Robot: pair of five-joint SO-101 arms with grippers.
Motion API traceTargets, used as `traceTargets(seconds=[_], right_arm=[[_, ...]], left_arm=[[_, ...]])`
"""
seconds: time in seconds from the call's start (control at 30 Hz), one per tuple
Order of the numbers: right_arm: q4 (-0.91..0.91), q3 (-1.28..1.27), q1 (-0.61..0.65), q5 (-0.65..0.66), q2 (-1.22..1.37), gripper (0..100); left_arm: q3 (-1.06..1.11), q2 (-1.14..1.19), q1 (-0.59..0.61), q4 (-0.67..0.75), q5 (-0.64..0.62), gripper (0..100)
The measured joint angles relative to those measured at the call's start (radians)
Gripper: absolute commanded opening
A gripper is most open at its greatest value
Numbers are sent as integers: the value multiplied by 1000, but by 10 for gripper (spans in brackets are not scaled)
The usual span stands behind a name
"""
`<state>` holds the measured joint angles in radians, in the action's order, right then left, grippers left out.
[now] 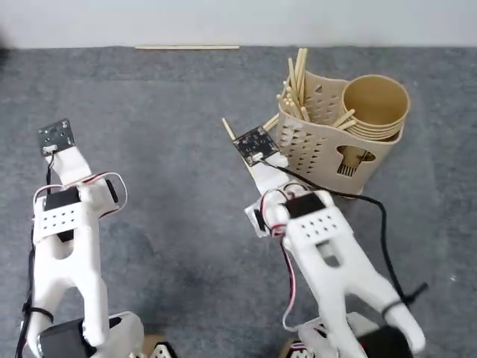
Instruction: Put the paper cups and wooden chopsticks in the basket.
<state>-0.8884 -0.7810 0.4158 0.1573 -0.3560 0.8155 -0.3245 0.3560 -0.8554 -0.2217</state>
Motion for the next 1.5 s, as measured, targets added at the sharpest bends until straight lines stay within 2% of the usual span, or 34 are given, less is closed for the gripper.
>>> traceTargets(seconds=[0.2,0.67,1.2,1.5], right_arm=[[8,68,0,0,157,187],[8,206,0,0,341,188],[8,212,-31,0,374,184],[6,299,-34,0,528,183]], left_arm=[[0,0,0,12,0,12],[14,0,0,14,0,12],[15,0,0,14,0,12],[15,0,0,14,0,12]])
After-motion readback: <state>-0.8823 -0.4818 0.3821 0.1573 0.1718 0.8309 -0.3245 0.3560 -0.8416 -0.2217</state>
